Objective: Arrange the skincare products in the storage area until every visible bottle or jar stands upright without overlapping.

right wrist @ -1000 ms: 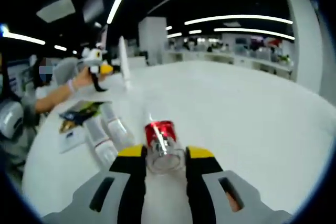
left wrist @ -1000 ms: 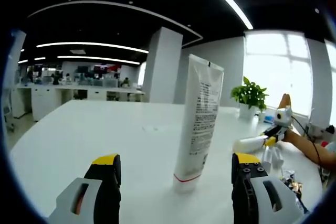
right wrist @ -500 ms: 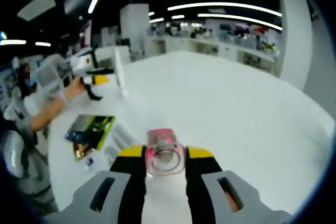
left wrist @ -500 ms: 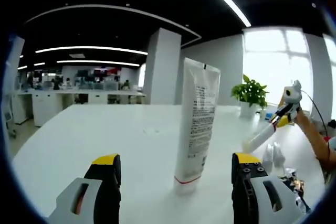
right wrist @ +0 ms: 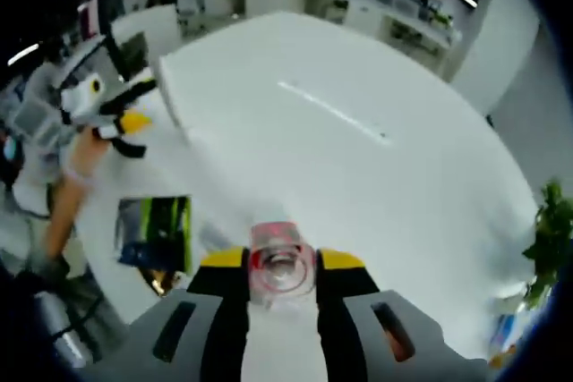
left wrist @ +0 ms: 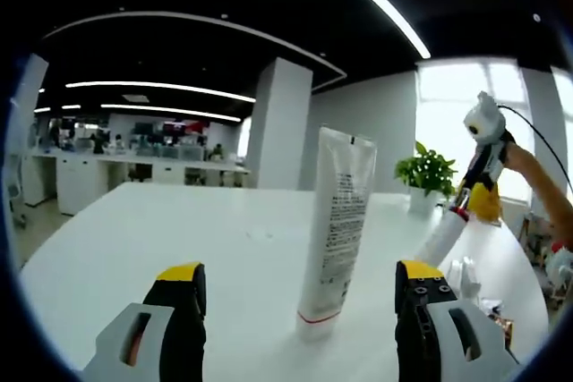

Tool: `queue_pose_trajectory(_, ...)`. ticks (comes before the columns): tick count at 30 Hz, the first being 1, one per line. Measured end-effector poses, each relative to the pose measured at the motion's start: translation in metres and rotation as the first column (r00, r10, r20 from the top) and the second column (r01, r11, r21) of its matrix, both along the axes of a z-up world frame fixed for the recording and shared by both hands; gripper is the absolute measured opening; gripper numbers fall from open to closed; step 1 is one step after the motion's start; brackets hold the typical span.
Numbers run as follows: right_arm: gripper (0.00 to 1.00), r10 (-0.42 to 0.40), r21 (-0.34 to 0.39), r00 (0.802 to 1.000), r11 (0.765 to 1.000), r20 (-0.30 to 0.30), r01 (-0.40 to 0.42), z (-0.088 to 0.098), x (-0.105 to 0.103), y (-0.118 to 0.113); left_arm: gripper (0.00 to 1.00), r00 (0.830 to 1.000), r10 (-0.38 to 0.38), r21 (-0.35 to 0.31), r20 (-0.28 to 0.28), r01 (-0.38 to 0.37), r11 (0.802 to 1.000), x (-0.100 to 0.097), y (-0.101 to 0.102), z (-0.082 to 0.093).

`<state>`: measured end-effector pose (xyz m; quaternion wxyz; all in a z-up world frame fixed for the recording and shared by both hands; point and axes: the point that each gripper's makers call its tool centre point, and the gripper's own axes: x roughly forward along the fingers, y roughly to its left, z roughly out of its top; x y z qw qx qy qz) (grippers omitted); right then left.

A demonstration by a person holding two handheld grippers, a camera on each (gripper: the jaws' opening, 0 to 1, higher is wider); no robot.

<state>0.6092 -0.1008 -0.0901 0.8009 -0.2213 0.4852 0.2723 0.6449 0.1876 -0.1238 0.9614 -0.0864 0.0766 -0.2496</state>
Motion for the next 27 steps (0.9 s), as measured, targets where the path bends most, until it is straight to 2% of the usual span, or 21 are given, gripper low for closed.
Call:
queue_pose_trajectory(3,0.26,-0.02,-0.073,0.999,0.997,-0.046,0.017,0.002,0.008,0.009,0.89,1.0,0.003,-0.005,0.01,-0.003,1.0,0.0,0.0,0.003)
queue_pose_trajectory(8,0.26,-0.095,-0.144,0.99,0.986,-0.1,0.08,0.003,0.018,0.017,0.89,1.0,0.007,-0.036,0.017,-0.006,0.999,-0.001,0.003,0.008)
queue_pose_trajectory(11,0.26,-0.16,-0.17,0.978,0.976,-0.13,0.137,0.003,0.022,0.018,0.89,1.0,0.004,-0.051,0.018,-0.003,0.999,-0.001,0.002,0.01)
queue_pose_trajectory(14,0.26,-0.241,-0.2,0.956,0.958,-0.169,0.207,0.003,0.022,0.016,0.89,1.0,-0.004,-0.063,0.022,0.005,0.998,-0.006,-0.001,0.013)
queue_pose_trajectory(20,0.26,-0.274,-0.247,0.947,0.942,-0.17,0.228,0.003,0.019,0.025,0.89,0.999,-0.009,-0.072,0.033,0.012,0.997,-0.009,-0.002,0.019)
queue_pose_trajectory(24,0.26,-0.244,-0.268,0.955,0.944,-0.171,0.193,0.005,0.021,0.029,0.89,0.999,-0.012,-0.082,0.036,0.015,0.997,-0.01,-0.001,0.021)
queue_pose_trajectory(27,0.26,-0.255,-0.266,0.953,0.942,-0.166,0.206,0.005,0.026,0.029,0.89,0.999,-0.015,-0.087,0.036,0.018,0.996,-0.01,-0.002,0.022)
